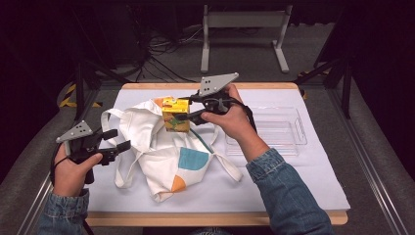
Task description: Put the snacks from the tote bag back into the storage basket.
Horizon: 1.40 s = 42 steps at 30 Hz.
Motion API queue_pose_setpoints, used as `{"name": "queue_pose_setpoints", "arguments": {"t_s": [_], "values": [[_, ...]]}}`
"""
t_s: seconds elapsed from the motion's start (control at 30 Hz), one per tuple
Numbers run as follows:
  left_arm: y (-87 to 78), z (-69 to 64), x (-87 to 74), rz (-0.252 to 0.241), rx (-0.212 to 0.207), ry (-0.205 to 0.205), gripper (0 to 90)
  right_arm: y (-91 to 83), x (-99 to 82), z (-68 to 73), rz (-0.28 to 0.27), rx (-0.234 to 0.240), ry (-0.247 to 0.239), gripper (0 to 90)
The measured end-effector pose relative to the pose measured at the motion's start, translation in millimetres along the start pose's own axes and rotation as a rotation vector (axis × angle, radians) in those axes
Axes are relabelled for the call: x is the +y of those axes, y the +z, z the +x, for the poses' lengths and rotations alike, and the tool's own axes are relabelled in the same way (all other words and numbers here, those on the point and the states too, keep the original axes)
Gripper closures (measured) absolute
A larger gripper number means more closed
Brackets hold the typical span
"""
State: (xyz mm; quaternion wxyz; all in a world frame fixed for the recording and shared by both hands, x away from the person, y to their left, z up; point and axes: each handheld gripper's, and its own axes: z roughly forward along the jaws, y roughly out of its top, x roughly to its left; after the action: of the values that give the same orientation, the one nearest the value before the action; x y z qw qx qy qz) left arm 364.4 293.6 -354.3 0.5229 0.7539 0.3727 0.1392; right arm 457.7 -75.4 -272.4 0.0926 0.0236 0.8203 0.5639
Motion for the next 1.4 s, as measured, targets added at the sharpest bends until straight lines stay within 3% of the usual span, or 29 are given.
{"name": "queue_pose_setpoints", "arguments": {"t_s": [0.33,0.67,1.4], "values": [[2.1,-1.0,0.4,0.004,-0.01,0.024,20.3,-24.1,2.6,-1.5,0.006,-0.019,-0.002,51.2],[2.1,-0.1,-0.2,0.01,0.002,0.013,19.2,-58.3,0.3,-6.6,0.021,-0.058,0.008,51.1],[0.0,3.0,-1.8,0.009,0.038,-0.007,17.8,-113.9,-13.6,-16.1,0.023,-0.141,0.041,51.0]]}}
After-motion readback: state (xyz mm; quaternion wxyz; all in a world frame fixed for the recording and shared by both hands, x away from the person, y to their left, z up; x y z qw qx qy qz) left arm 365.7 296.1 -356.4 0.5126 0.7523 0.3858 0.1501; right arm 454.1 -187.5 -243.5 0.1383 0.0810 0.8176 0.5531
